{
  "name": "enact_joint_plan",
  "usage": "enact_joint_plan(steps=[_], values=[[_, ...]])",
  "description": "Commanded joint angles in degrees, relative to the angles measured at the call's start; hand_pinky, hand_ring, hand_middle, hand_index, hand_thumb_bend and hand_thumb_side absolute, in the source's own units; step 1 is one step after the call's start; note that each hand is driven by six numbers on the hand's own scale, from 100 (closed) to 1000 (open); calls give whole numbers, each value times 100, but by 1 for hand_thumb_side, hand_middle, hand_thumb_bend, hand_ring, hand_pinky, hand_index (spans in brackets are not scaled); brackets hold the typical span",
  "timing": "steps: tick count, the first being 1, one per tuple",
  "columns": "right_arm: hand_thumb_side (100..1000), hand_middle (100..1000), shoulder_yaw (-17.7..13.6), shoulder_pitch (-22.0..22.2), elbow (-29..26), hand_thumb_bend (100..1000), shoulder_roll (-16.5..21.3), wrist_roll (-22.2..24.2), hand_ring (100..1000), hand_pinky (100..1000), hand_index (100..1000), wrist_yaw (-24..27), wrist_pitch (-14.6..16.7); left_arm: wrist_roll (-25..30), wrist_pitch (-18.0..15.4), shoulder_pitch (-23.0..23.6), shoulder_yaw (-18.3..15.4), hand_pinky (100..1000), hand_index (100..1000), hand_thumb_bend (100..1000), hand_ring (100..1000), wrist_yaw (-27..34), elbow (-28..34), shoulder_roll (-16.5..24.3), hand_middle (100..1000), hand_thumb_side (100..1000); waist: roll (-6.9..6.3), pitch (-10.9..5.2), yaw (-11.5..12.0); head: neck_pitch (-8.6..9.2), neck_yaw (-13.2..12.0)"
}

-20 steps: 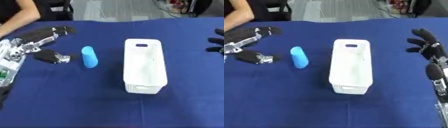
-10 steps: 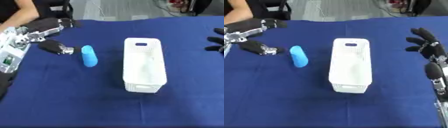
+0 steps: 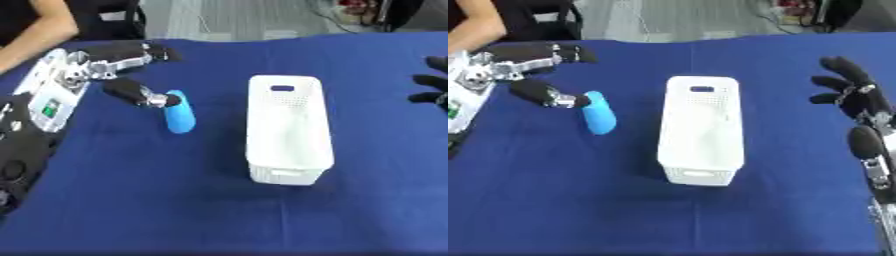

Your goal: Pick up objects on the table and place them in the box.

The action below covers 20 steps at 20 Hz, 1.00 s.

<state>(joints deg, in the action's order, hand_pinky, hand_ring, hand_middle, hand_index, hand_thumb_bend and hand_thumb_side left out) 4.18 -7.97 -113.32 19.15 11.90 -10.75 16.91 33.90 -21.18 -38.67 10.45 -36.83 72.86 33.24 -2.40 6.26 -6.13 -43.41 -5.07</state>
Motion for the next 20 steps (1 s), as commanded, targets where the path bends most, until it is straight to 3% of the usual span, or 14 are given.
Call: enact_joint_plan(steps=[1,12,20], values=[[1000,920,-3,-11,-70,574,60,27,850,722,1000,14,17,49,-138,-227,32,866,986,865,908,-133,-362,-58,939,826,11,-55,-12,-2,-40],[1000,920,3,-21,-64,575,37,44,851,722,1000,10,22,41,-381,-467,19,854,979,886,883,-419,-1458,-380,926,832,17,-20,-42,13,-40],[1000,920,4,-22,-63,574,30,50,851,721,1000,5,26,-58,-474,-514,-6,855,977,887,881,-612,-1703,-439,922,833,19,-4,-48,18,-40]])
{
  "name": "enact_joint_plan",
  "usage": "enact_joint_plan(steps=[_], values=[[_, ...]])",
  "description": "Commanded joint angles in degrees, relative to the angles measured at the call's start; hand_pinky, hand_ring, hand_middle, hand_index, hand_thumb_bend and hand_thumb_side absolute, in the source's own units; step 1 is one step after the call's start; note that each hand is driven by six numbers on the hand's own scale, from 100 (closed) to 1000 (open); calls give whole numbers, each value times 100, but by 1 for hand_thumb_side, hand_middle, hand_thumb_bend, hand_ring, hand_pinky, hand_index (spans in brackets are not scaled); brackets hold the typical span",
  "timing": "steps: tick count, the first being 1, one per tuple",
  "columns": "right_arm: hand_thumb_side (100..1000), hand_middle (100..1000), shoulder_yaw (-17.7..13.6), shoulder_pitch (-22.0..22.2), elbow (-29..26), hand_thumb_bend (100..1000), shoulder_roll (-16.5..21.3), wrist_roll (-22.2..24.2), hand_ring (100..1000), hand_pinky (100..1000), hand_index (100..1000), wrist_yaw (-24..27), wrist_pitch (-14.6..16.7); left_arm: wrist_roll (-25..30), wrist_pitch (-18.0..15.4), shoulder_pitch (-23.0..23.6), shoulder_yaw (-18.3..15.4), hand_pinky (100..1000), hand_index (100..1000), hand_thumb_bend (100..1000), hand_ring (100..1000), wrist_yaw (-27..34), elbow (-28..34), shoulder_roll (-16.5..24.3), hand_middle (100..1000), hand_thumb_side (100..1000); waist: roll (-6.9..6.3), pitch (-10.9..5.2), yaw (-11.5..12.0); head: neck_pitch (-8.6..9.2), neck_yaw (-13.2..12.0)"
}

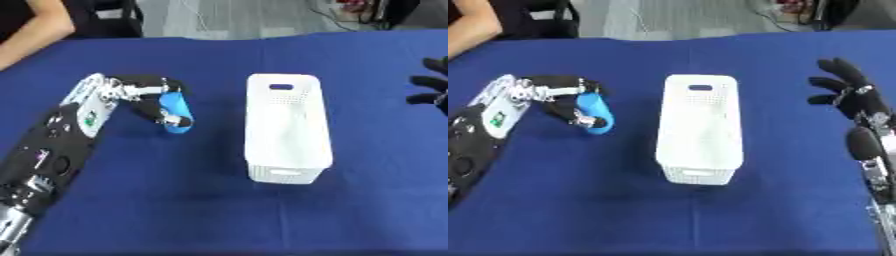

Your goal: Pick up objects on the table and place them in the box.

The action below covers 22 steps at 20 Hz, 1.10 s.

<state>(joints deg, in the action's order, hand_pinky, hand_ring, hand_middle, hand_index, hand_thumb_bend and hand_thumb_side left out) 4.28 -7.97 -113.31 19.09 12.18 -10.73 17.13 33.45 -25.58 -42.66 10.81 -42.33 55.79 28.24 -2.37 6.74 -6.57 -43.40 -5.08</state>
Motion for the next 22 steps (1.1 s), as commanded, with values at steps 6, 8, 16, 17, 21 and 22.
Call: enact_joint_plan(steps=[6,8,16,17,21,22], values=[[1000,920,-7,-23,-64,574,35,23,851,721,1000,2,5,-46,-29,-107,-59,837,972,892,855,-117,-26,56,901,832,15,-46,-6,22,-34],[1000,920,-6,-25,-64,574,34,26,851,722,1000,4,7,-39,-19,-104,-58,766,953,860,809,-147,-45,55,866,815,16,-45,-6,21,-32],[1000,920,-6,-23,-60,574,38,30,851,722,1000,4,9,503,-22,-147,16,416,812,100,508,-681,34,144,628,338,12,-47,-7,7,-34],[1000,920,-6,-23,-59,574,38,31,851,722,1000,5,9,509,-15,-149,17,427,820,100,515,-781,68,153,635,346,11,-47,-8,5,-33],[1000,920,-7,-25,-55,573,37,30,852,722,1000,8,10,383,-17,-137,20,118,573,100,313,-1027,119,158,488,276,9,-50,-12,3,-32],[1000,920,-8,-26,-55,573,37,29,852,722,1000,9,10,316,-16,-133,17,100,535,100,282,-1051,123,156,467,285,9,-51,-13,3,-29]])
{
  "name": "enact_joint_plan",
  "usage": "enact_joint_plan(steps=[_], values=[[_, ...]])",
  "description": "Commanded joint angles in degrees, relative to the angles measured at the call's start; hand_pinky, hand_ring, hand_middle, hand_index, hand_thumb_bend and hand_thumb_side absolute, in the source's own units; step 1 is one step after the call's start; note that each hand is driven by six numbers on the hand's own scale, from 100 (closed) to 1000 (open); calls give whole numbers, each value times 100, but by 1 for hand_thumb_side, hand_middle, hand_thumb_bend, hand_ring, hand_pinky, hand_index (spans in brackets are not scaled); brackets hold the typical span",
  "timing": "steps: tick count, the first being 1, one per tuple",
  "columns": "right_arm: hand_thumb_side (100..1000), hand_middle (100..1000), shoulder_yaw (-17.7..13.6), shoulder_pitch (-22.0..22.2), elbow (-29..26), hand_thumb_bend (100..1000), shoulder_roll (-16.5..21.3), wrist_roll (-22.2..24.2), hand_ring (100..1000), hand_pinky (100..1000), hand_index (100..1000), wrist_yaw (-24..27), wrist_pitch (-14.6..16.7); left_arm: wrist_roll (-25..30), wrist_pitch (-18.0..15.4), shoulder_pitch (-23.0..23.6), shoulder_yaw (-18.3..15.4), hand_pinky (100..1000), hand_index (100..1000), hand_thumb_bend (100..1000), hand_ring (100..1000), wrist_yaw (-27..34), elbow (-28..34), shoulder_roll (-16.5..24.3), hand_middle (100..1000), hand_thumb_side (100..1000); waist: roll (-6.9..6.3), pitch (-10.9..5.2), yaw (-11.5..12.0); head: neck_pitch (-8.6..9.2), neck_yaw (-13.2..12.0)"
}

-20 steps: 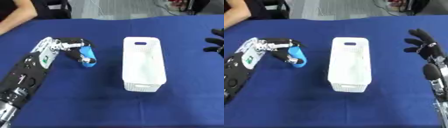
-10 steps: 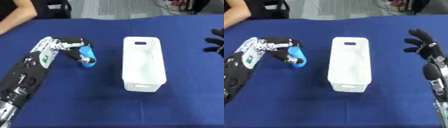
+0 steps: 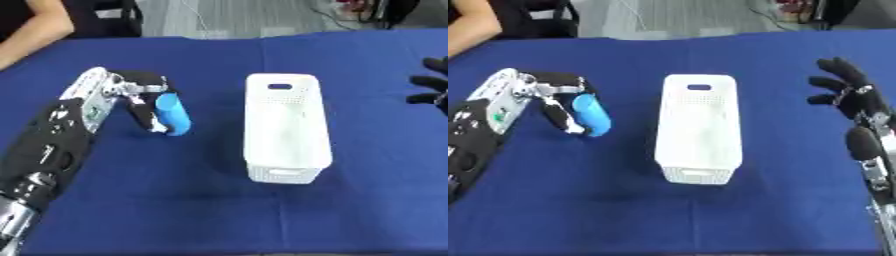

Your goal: Pick up objects on the table and place them in the box.

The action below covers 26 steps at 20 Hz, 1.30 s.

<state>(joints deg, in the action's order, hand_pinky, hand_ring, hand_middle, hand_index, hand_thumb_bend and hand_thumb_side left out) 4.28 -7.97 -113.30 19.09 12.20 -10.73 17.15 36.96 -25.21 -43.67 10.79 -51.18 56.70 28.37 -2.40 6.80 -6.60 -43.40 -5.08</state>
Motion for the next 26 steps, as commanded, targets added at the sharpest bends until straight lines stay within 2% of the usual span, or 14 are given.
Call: enact_joint_plan(steps=[1,2,3,7,15,16,17,26], values=[[1000,920,-8,-27,-55,573,37,27,852,722,1000,10,8,-103,-57,-27,19,100,552,100,296,-177,33,140,476,284,11,-59,-10,3,-29],[1000,920,-8,-27,-54,573,37,27,852,722,1000,11,8,-154,-61,-23,22,100,448,100,224,-182,27,139,419,285,11,-59,-11,3,-30],[1000,920,-7,-27,-54,573,36,28,852,722,1000,12,8,-198,-67,-18,19,100,406,100,189,-165,19,135,388,285,11,-61,-10,2,-30],[1000,920,-7,-30,-53,573,36,30,852,722,1000,14,10,-293,-70,-7,15,100,306,100,111,-50,-13,126,320,292,11,-63,-9,6,-25],[1000,920,-9,-34,-45,573,33,38,852,722,1000,19,13,-411,-18,41,-28,100,243,100,100,242,110,104,277,294,13,-64,-3,14,-14],[1000,920,-9,-35,-43,573,32,39,852,722,1000,20,14,-415,-5,48,-33,100,237,100,100,300,136,103,272,331,13,-65,-3,16,-13],[1000,920,-8,-36,-42,573,31,41,853,722,1000,21,14,-423,8,54,-39,100,228,100,100,363,176,97,264,294,12,-66,-3,18,-12],[1000,920,-10,-46,-32,572,24,54,853,722,1000,29,20,-436,81,141,-10,100,190,100,100,869,532,9,234,292,13,-66,-5,44,3]])
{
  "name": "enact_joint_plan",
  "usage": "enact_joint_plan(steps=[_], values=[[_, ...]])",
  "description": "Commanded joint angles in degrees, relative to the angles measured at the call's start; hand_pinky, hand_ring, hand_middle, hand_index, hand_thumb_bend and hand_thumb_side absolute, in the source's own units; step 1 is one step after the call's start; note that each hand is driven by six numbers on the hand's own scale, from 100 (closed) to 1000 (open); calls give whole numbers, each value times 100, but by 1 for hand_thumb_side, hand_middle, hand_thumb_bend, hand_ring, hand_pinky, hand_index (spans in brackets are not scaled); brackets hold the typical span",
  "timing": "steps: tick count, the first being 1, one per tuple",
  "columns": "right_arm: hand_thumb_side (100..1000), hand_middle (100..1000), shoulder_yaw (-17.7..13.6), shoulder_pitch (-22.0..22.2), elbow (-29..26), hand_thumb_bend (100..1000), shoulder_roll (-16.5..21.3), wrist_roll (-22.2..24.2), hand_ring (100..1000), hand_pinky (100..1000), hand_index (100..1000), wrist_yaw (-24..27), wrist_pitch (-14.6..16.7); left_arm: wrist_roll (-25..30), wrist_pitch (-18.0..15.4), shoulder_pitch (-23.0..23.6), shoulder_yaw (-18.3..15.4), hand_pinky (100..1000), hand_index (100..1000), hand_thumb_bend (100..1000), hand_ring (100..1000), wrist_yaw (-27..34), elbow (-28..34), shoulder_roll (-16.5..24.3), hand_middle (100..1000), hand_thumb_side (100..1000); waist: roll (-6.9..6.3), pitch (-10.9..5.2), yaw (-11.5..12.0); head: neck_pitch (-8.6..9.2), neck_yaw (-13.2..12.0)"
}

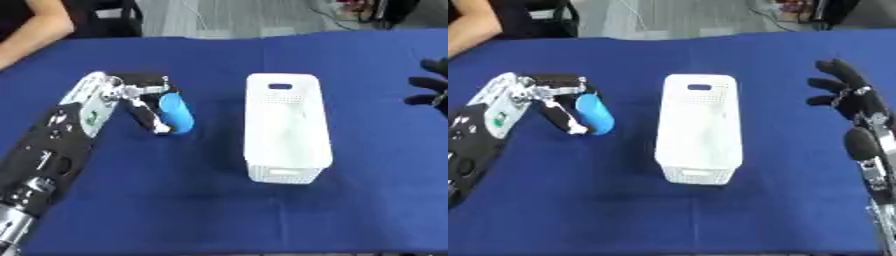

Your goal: Pick up objects on the table and place them in the box.

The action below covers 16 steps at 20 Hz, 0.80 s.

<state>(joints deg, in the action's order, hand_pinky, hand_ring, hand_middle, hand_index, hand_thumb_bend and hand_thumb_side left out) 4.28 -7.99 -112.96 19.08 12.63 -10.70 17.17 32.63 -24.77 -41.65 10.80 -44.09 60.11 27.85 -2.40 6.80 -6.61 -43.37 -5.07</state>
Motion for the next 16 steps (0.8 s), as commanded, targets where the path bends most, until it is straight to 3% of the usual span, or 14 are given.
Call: enact_joint_plan(steps=[1,16], values=[[1000,920,-11,-45,-64,572,24,11,853,722,1000,26,18,3,55,-49,-25,100,188,100,100,243,246,44,233,293,12,-66,-4,47,5],[1000,920,-24,-42,-53,573,20,5,853,722,1000,16,20,-19,566,174,-342,100,181,100,100,1251,1380,-191,230,305,19,-57,12,104,58]])
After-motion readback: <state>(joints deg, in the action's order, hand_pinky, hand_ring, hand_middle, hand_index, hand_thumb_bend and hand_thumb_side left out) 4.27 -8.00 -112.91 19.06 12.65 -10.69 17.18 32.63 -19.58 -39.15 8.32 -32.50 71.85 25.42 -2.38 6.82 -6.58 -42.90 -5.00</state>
